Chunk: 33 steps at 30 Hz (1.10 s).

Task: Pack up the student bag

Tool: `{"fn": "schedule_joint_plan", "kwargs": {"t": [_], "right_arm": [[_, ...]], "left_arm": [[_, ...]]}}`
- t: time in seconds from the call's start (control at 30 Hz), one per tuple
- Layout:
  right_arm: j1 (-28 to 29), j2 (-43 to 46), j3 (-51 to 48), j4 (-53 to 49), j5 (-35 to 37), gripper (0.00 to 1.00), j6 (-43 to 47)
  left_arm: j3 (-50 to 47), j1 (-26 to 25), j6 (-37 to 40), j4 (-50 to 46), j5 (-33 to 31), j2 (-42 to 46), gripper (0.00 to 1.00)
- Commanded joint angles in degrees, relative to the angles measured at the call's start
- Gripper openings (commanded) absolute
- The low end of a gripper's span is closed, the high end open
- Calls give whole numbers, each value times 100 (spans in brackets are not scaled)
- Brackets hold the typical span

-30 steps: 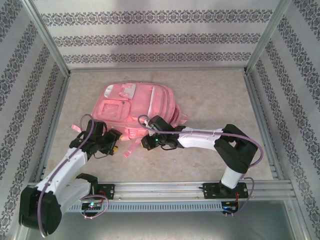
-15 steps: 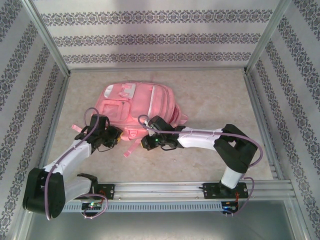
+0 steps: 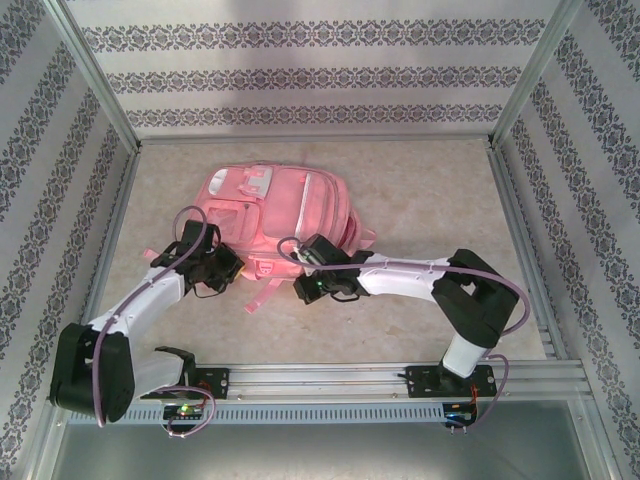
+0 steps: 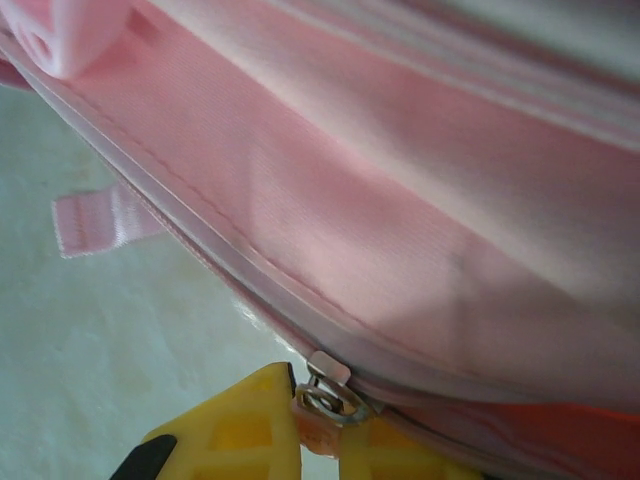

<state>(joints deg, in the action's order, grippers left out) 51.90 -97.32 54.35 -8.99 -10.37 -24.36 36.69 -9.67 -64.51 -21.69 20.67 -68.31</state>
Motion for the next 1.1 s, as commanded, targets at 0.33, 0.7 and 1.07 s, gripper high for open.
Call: {"fn": "schedule_joint_plan", "kwargs": {"t": [0.33,0.7,1.07], "right_arm": [[-1015,869,-692,-1009,454,0,538],[-1047,1109,-679,-1148,-469,0,971],[-297,807,-181,-763,-690,0,219]], "left_arm": [[501,150,662,-247,-186,-281,0],[1884,-60,1996,-1015,61,-1363,0],[4204,-430,2637,-1833,-300,-2894,37]]}}
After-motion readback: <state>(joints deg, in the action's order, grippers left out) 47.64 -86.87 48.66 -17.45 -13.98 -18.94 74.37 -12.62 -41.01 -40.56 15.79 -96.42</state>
